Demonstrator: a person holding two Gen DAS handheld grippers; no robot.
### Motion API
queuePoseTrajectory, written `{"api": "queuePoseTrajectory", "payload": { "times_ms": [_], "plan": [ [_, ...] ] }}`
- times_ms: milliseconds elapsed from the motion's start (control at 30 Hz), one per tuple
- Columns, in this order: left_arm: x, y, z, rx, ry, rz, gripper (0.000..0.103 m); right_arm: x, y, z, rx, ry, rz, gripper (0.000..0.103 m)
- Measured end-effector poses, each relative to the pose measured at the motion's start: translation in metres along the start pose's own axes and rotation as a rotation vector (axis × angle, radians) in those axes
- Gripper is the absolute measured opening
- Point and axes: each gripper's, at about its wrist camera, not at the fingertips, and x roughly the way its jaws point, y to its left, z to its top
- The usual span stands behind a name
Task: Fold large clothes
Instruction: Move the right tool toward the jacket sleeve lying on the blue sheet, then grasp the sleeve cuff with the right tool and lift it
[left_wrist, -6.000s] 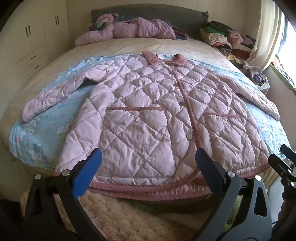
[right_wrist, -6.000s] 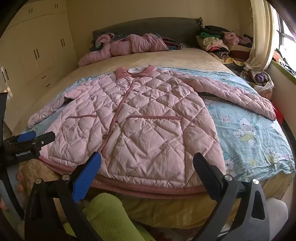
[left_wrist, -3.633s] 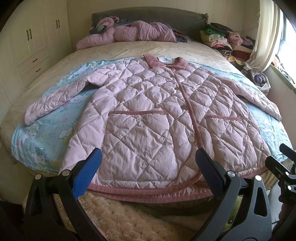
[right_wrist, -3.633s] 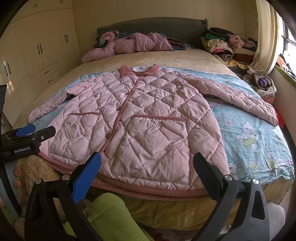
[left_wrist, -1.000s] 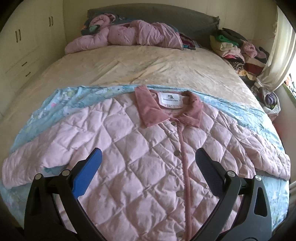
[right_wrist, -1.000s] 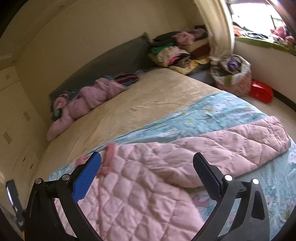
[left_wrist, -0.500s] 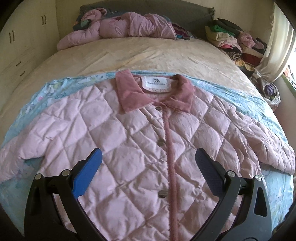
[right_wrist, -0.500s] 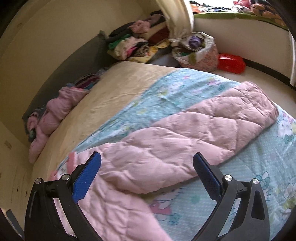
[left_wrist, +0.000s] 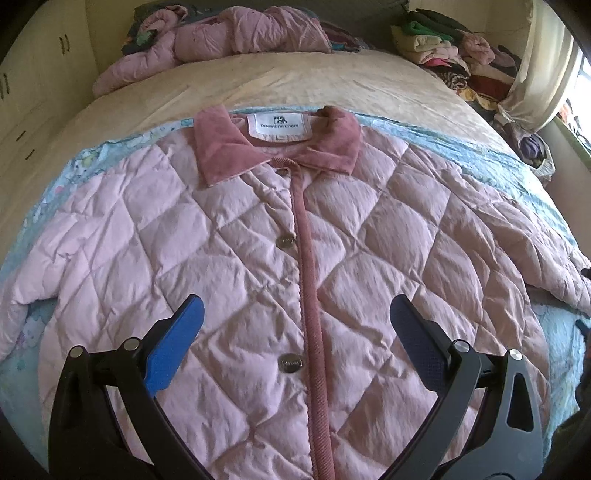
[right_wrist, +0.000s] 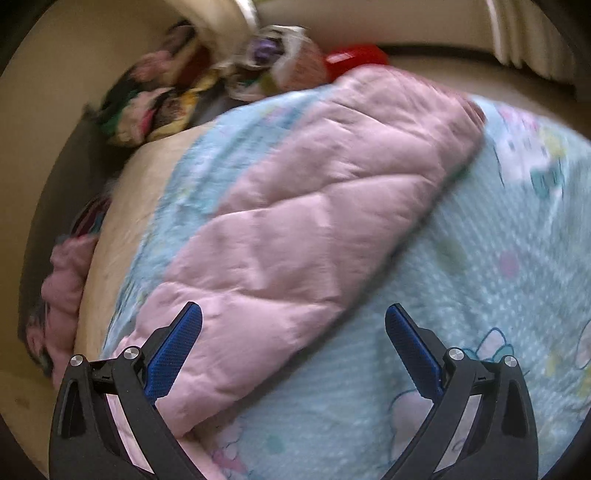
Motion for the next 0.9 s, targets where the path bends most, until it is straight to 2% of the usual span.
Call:
{"api": "queuePoseTrajectory", "payload": {
  "times_ms": [267, 300, 333, 367, 433, 533, 800, 900],
  "plan": [
    [0.001, 0.014, -0.001, -0.012, 0.009, 0.004, 0.095, 0.024, -0.015, 0.034, 0.033, -0.046, 0.062, 0.099],
    [0.000, 0.018, 0.000, -0.016, 0.008, 0.003, 0.095, 0.025, -0.016, 0.039, 0.023, -0.055, 0.071, 0.095],
    [-0.001, 0.021, 0.000, -0.020, 0.006, 0.001, 0.095, 0.026, -0.017, 0.044, 0.019, -0.063, 0.071, 0.076],
    [-0.003, 0.026, 0.001, -0.027, 0.003, 0.000, 0.095, 0.027, -0.020, 0.046, 0.028, -0.059, 0.059, 0.064],
    [-0.005, 0.036, 0.004, -0.048, -0.005, 0.006, 0.095, 0.030, -0.029, 0.054, 0.072, -0.036, 0.100, 0.038],
    [-0.010, 0.052, 0.008, -0.087, -0.012, 0.011, 0.095, 0.019, -0.025, 0.059, 0.050, -0.052, 0.153, 0.020],
    [-0.024, 0.089, 0.017, -0.161, -0.025, 0.053, 0.095, -0.042, 0.047, 0.059, -0.146, -0.147, 0.381, 0.014],
    [-0.032, 0.103, 0.019, -0.197, -0.034, 0.052, 0.095, -0.068, 0.081, 0.047, -0.237, -0.171, 0.467, 0.013]
  ]
}}
